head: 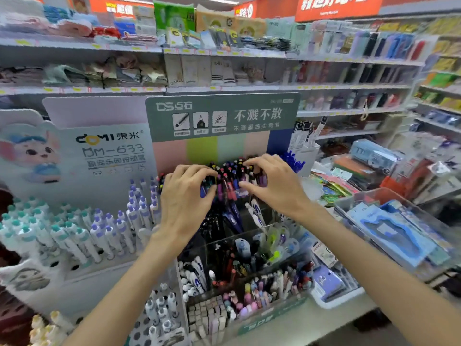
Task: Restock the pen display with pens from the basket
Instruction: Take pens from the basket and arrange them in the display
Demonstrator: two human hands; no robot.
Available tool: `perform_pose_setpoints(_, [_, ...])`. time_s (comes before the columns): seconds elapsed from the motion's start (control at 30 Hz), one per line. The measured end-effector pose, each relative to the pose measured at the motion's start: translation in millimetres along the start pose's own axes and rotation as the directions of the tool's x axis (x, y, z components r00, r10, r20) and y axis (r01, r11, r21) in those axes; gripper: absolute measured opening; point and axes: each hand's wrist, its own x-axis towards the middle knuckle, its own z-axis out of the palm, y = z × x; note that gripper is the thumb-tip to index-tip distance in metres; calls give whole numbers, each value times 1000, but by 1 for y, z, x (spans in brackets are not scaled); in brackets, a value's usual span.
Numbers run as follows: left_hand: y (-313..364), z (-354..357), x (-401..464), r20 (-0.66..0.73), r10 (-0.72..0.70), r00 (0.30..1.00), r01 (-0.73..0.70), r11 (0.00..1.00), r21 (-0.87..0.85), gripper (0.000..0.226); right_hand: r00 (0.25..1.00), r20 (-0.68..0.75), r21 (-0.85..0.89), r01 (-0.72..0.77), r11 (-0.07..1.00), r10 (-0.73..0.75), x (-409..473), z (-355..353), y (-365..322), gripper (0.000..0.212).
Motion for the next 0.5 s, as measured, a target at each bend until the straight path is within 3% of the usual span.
perform_pose_setpoints(0.1, [27,8,-4,66,-6,998,16,986,-165,16,981,-20,21,-191,981,192,-40,-15,13,24])
perform_pose_setpoints(0.23, [81,35,-20,331,17,944,114,920,-375,17,858,33,33,-514,857,513,-122,-44,39,16])
perform_pose_setpoints(0.37, [151,79,-54,617,240,750,77,894,-441,20,623,22,13,-783,622,782,-230,-87,59,12])
perform_pose_setpoints(0.5, [230,107,-96,710,449,543,26,836,-549,23,406,-9,21,-914,406,914,-331,-132,62,12])
